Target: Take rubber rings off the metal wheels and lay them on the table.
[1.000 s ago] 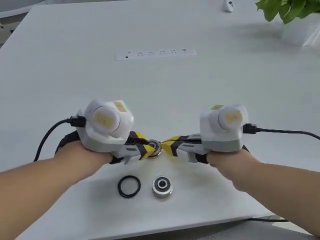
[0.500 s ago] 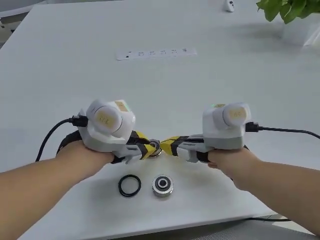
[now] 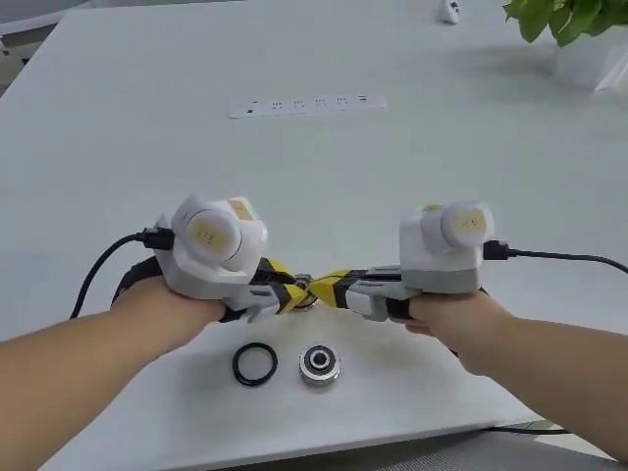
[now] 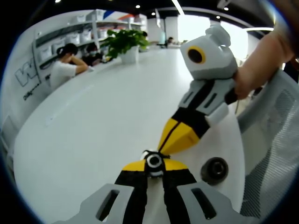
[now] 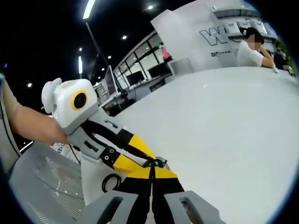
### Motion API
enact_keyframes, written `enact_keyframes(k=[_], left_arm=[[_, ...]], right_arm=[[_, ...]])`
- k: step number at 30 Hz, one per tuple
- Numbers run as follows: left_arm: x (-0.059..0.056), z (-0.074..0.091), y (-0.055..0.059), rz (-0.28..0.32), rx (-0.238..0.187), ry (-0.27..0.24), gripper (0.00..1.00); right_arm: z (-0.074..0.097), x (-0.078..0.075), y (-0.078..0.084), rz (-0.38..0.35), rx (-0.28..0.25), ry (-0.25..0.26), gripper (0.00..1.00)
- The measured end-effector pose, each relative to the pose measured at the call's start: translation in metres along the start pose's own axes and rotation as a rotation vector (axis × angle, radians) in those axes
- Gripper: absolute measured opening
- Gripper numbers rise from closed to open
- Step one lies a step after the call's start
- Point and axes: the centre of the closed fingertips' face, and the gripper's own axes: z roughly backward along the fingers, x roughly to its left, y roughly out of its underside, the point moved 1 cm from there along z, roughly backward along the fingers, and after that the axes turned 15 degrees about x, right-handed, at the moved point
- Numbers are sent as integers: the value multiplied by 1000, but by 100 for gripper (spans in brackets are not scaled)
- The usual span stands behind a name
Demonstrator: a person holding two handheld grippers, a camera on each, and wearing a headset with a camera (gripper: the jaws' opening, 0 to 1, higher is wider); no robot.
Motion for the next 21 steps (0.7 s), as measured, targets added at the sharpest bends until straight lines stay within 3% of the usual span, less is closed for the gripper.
enact_keyframes(k=[1,2,4,12,21], left_arm=[[0,0,0,1,0,0,11],[0,0,0,-2,-2,-1,11],[1,-1,0,3,-2,0,11],[0,0,0,7,-8,-1,11],[0,0,0,0,-5,2,11]], right_arm=[[-1,11,-2,11,-8,-65,0],[-1,2,-5,45,-11,4,0],[-2,5,-3,24,-11,-19,0],[1,-1,0,13,-11,-4,0],[5,7,-3,18,-25,-48,0]])
